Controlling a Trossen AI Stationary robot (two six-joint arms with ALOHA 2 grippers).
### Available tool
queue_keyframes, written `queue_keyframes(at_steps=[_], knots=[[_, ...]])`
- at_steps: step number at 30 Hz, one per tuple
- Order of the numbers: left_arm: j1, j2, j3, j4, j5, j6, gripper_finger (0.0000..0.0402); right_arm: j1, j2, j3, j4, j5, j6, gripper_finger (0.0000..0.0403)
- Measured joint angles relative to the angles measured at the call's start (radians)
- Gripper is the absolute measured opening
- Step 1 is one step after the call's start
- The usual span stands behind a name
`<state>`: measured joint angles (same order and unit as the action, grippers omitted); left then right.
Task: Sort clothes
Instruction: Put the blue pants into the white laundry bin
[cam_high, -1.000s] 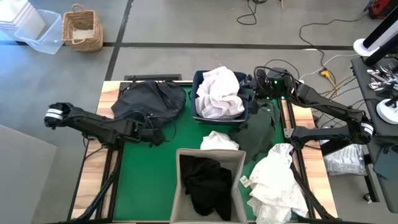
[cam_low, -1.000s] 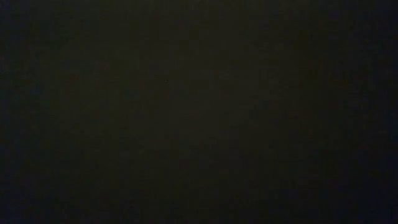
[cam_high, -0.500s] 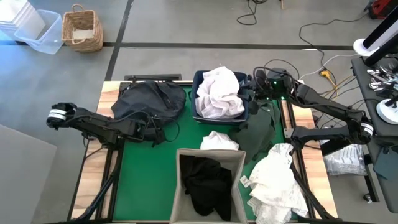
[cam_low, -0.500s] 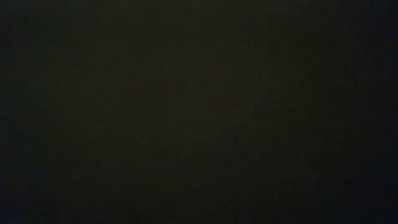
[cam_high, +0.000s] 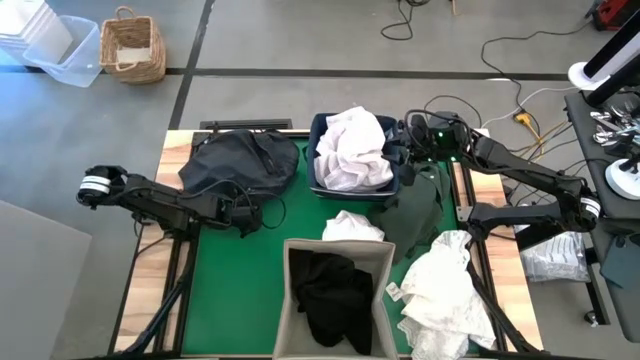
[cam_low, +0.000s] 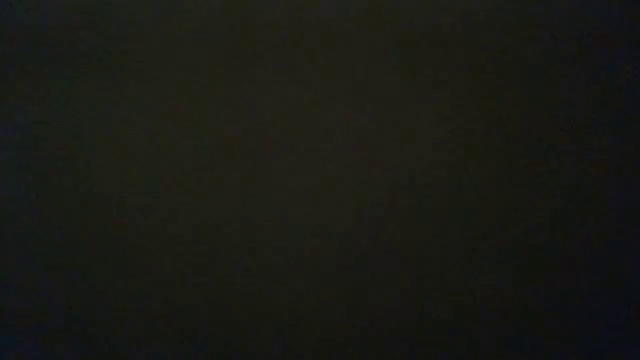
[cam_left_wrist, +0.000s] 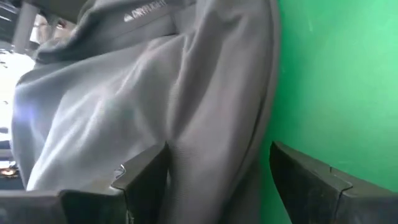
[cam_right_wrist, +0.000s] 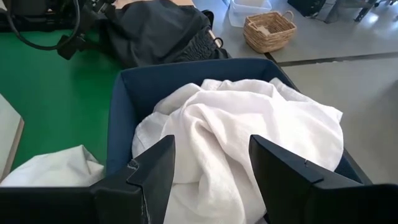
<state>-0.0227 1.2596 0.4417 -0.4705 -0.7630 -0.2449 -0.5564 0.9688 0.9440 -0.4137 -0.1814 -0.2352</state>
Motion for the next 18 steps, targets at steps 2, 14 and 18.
queue_keyframes(at_steps=[2,14,18], knots=[[0.001,-0.001,-0.006,0.024,-0.017,0.012,0.0254,0.0,0.0,0.0,0.0,0.0,0.0,0.0199],[0.041,-0.002,-0.026,0.068,-0.013,-0.026,0.0156,0.0,0.0,0.0,0.0,0.0,0.0,0.0199],[0.041,-0.002,-0.026,0.079,-0.013,-0.029,0.0085,0.0,0.0,0.0,0.0,0.0,0.0,0.0199]])
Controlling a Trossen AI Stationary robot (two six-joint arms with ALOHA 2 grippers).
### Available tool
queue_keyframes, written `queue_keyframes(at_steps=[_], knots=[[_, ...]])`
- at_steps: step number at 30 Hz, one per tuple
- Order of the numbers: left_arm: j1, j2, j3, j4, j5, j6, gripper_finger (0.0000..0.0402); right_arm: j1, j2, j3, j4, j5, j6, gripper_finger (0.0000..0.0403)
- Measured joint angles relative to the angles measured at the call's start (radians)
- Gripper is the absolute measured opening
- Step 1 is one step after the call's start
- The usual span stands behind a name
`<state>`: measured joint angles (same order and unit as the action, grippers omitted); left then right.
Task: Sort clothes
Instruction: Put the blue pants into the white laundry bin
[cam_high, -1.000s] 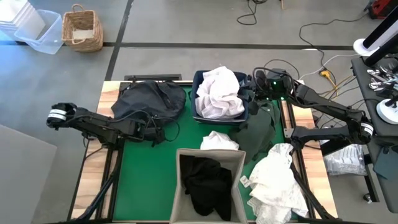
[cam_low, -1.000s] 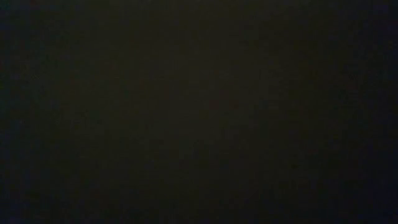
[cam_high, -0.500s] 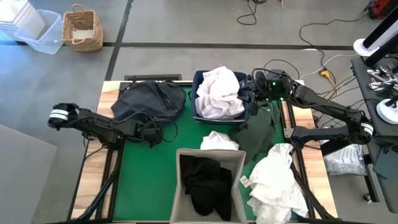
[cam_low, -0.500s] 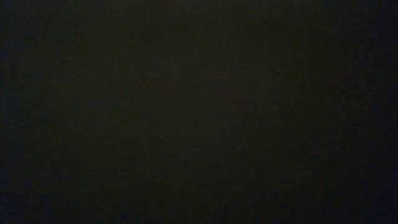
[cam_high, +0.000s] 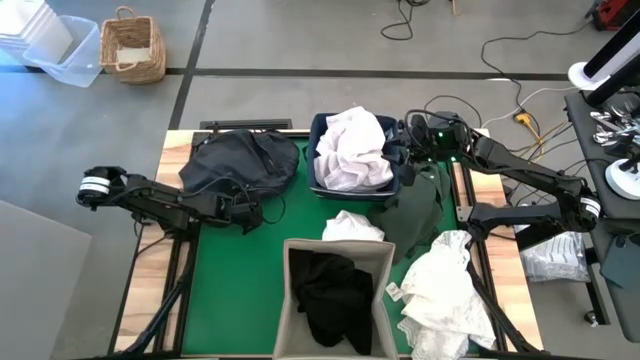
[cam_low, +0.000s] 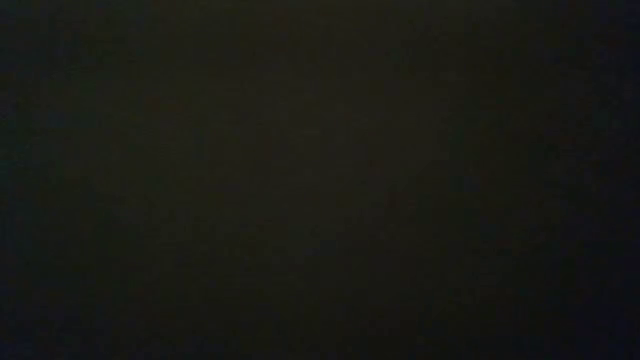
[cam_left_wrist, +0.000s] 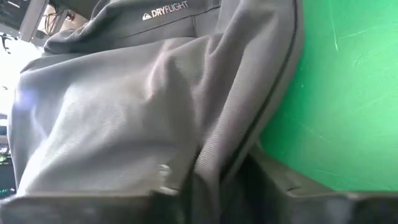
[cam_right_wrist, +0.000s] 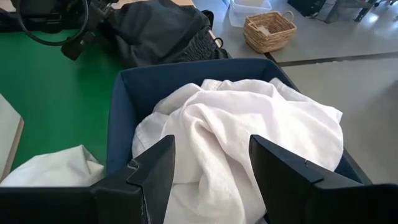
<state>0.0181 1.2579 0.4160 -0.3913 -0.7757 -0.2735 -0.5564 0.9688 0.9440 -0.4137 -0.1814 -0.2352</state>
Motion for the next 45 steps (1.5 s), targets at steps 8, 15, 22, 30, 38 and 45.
queue_keyframes(at_steps=[8,15,22,30,38,45], knots=[[-0.001,0.0,0.014,0.009,0.0,-0.006,0.0008,0.0,0.0,0.0,0.0,0.0,-0.001,0.0199],[-0.002,-0.002,0.075,-0.006,-0.028,0.002,0.0002,0.0,0.0,0.0,0.0,0.0,0.0,0.0199],[-0.015,-0.026,0.178,-0.116,-0.111,0.005,0.0001,0.0,0.0,0.0,0.0,0.0,0.0,0.0199],[-0.051,-0.075,0.294,-0.199,-0.212,0.056,0.0001,0.0,0.0,-0.004,0.0,0.0,0.0,0.0199],[-0.065,-0.137,0.411,-0.323,-0.292,0.057,0.0,0.0,0.0,-0.013,-0.001,-0.001,0.0,0.0199],[-0.09,-0.158,0.517,-0.344,-0.338,0.137,0.0,0.0,0.0,-0.013,0.0,0.0,-0.01,0.0199]])
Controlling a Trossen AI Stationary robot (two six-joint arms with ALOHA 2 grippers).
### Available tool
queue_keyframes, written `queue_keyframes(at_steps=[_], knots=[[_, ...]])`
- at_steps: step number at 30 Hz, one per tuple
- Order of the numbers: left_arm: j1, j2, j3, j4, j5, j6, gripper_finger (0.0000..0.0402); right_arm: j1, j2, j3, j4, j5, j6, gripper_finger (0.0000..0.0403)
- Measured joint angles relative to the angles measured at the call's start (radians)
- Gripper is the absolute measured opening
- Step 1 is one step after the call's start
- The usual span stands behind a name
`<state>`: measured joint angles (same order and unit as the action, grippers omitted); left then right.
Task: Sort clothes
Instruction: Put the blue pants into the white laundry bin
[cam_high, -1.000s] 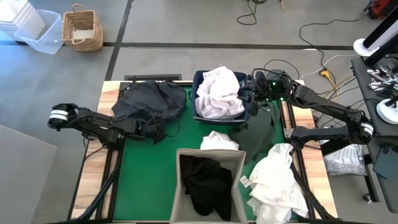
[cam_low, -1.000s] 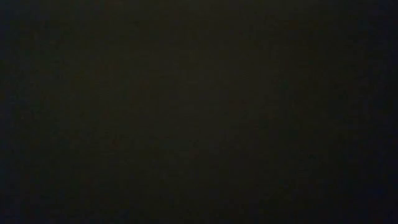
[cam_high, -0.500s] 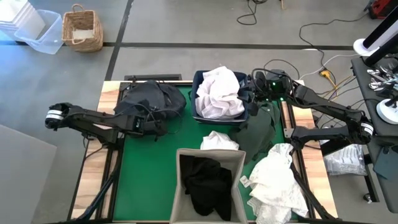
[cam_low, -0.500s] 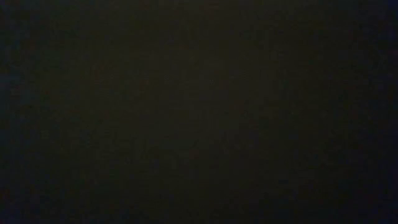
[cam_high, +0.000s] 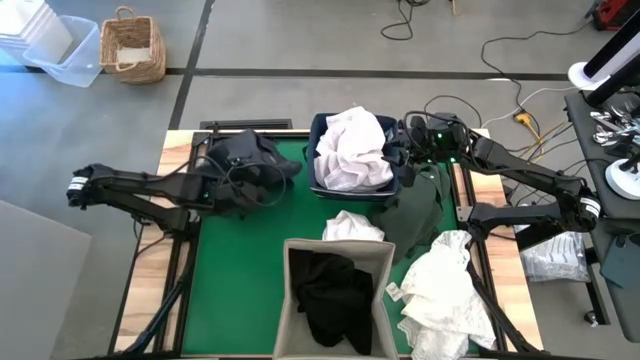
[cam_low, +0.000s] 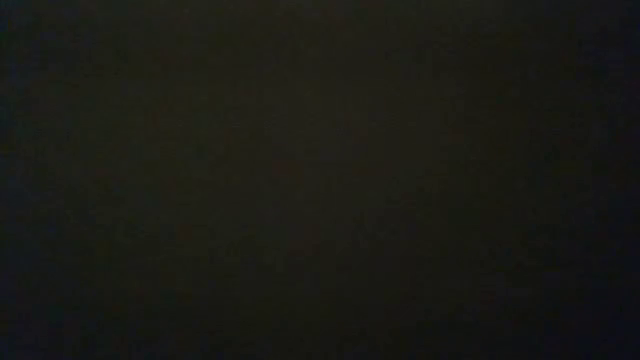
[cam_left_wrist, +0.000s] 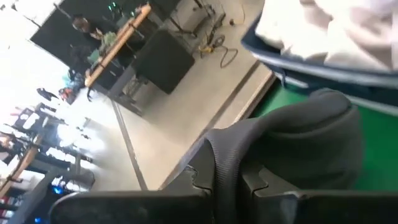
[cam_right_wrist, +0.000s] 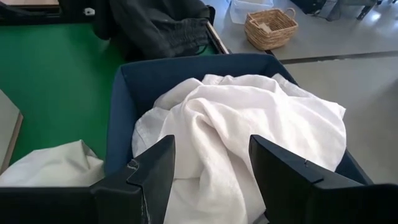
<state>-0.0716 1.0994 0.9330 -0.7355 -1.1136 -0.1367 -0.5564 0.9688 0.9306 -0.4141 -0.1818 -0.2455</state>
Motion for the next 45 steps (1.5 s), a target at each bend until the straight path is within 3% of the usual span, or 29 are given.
queue_keyframes(at_steps=[16,23,39,45], knots=[[-0.048,-0.004,0.206,-0.003,-0.058,0.144,0.0,0.0,-0.058,0.013,-0.002,0.0,0.029,0.0187],[-0.057,-0.004,0.269,-0.007,-0.129,0.21,0.0,0.0,-0.103,0.013,-0.026,0.0,0.055,0.0172],[-0.088,0.036,0.43,-0.007,-0.139,0.335,0.0,0.046,-0.174,0.023,-0.064,0.0,0.099,0.014],[-0.131,0.074,0.516,-0.006,-0.237,0.406,0.0,0.078,-0.174,0.082,-0.084,0.0,0.099,0.0128]])
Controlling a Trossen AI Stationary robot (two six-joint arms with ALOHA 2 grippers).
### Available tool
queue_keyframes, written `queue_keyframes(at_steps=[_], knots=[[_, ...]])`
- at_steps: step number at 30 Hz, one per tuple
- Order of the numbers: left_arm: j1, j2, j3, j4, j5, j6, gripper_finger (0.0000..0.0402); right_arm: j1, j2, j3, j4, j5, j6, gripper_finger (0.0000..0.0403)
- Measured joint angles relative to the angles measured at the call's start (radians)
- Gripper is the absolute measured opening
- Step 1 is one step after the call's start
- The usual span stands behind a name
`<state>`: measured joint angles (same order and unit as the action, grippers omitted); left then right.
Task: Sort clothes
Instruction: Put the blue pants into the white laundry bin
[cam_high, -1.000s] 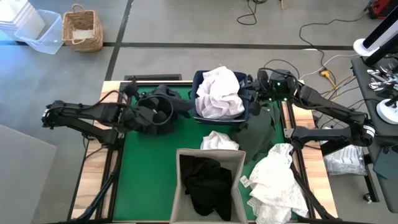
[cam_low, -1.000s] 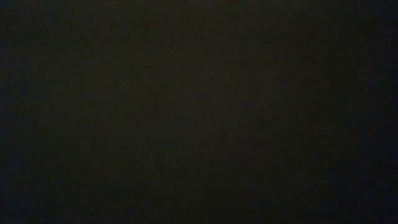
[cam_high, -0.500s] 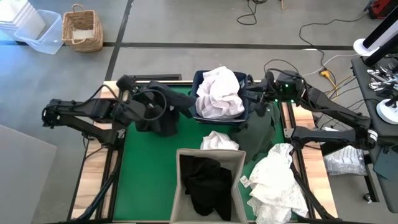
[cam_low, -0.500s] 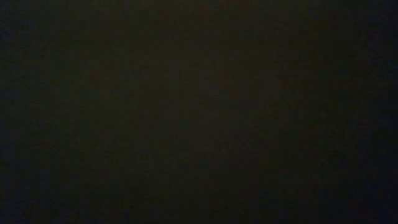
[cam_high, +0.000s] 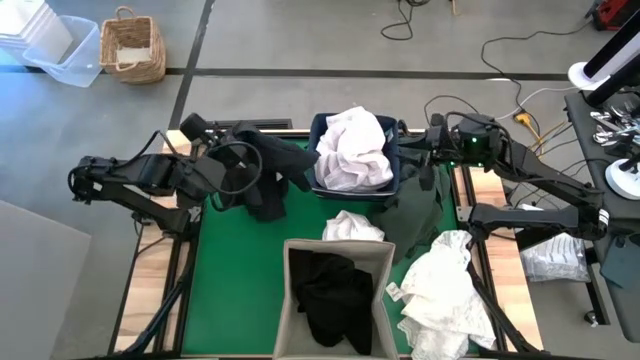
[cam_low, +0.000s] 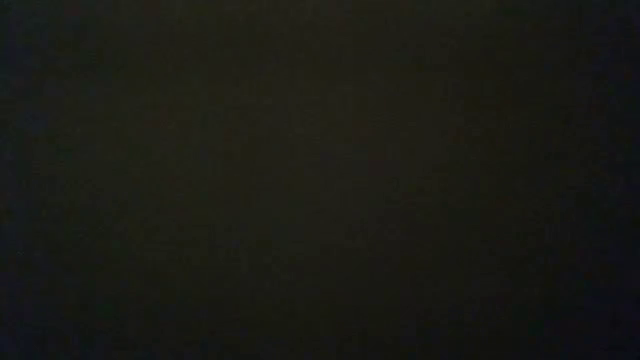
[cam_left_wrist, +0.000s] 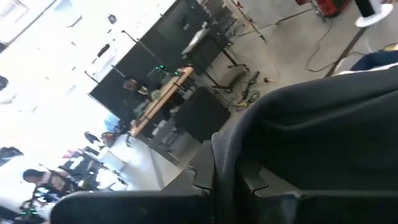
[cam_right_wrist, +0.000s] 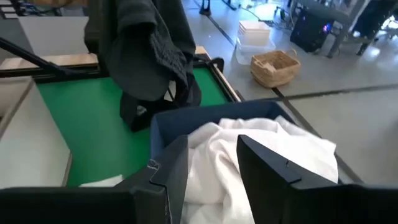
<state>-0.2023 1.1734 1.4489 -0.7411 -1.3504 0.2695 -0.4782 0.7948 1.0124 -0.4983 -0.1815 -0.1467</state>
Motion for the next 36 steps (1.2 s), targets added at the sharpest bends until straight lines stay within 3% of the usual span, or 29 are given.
queue_keyframes(at_steps=[6,15,30,34,36], knots=[[-0.048,0.05,0.113,0.0,-0.021,0.046,0.0,0.008,0.0,0.036,-0.001,0.0,-0.033,0.0118],[-0.122,0.164,0.337,0.0,-0.135,0.199,0.0,0.007,0.0,0.041,-0.006,0.0,-0.074,0.0113],[-0.224,0.451,0.905,0.004,-0.137,0.458,0.0,0.007,-0.008,0.04,-0.016,0.001,-0.136,0.013],[-0.244,0.443,0.837,0.297,-0.151,0.712,0.0,0.007,-0.016,0.04,-0.013,0.001,-0.135,0.0129],[-0.248,0.439,0.831,0.349,-0.117,0.752,0.0,0.007,-0.018,0.04,-0.013,0.001,-0.134,0.0125]])
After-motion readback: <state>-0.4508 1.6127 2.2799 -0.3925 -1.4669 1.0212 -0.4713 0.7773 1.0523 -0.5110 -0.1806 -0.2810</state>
